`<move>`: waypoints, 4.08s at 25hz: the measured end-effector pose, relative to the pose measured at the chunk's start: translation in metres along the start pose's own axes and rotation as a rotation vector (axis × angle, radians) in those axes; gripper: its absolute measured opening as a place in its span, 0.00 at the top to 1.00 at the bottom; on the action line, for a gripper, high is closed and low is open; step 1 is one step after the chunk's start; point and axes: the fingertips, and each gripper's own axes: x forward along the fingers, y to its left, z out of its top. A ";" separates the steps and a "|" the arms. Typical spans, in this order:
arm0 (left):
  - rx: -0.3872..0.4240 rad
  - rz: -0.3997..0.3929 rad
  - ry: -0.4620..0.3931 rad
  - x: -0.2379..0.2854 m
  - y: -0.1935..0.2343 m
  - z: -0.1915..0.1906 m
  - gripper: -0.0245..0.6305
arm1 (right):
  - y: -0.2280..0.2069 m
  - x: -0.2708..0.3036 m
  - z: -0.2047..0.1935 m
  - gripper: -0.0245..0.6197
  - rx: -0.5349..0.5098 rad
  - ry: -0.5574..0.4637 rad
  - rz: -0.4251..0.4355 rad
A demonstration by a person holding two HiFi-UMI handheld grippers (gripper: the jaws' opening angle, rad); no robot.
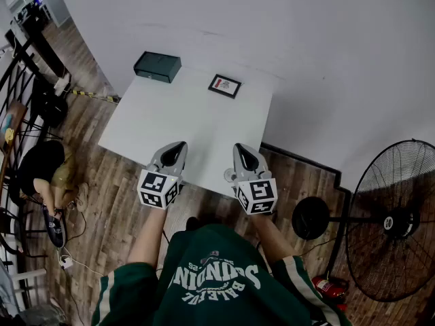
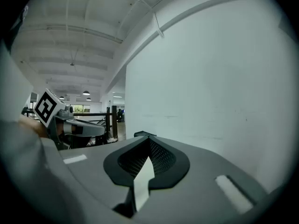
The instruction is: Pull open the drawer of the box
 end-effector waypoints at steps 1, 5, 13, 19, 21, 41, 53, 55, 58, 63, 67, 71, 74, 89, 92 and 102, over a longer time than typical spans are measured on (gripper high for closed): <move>-0.002 0.002 0.001 0.001 0.000 0.000 0.88 | 0.000 0.001 0.000 0.96 0.004 -0.005 0.007; -0.004 0.005 0.004 0.004 -0.001 -0.001 0.88 | 0.000 0.001 0.001 0.96 0.010 -0.016 0.029; -0.004 0.018 0.001 0.005 0.002 0.001 0.88 | 0.003 0.004 -0.003 0.96 0.029 -0.018 0.050; -0.010 0.045 -0.007 0.006 0.020 0.000 0.88 | 0.003 0.016 -0.007 0.96 0.033 -0.008 0.067; -0.009 0.046 -0.011 0.008 0.029 0.001 0.88 | 0.003 0.024 -0.004 0.96 0.034 -0.011 0.062; 0.005 -0.054 0.036 0.060 0.244 0.014 0.88 | 0.087 0.216 0.007 0.96 0.063 0.029 -0.023; -0.019 -0.121 0.079 0.105 0.335 0.005 0.88 | 0.109 0.298 0.003 0.96 0.081 0.069 -0.095; -0.022 -0.129 0.089 0.111 0.344 0.000 0.88 | 0.110 0.306 0.000 0.96 0.078 0.079 -0.104; -0.015 -0.129 0.116 0.118 0.364 -0.012 0.88 | 0.115 0.321 -0.005 0.96 0.080 0.087 -0.112; -0.028 -0.117 0.181 0.138 0.393 -0.042 0.88 | 0.118 0.347 -0.022 0.96 0.113 0.120 -0.116; -0.058 -0.125 0.228 0.151 0.408 -0.069 0.88 | 0.125 0.362 -0.042 0.96 0.129 0.164 -0.114; -0.076 -0.126 0.271 0.172 0.422 -0.092 0.88 | 0.120 0.377 -0.059 0.96 0.141 0.204 -0.115; -0.087 -0.095 0.314 0.190 0.436 -0.109 0.88 | 0.113 0.382 -0.069 0.96 0.147 0.235 -0.120; -0.199 -0.054 0.441 0.261 0.479 -0.155 0.74 | 0.099 0.366 -0.095 0.96 0.173 0.319 -0.196; -0.222 -0.044 0.476 0.275 0.487 -0.167 0.74 | 0.093 0.358 -0.098 0.96 0.182 0.325 -0.227; -0.282 -0.042 0.536 0.298 0.500 -0.185 0.74 | 0.082 0.334 -0.110 0.96 0.204 0.353 -0.305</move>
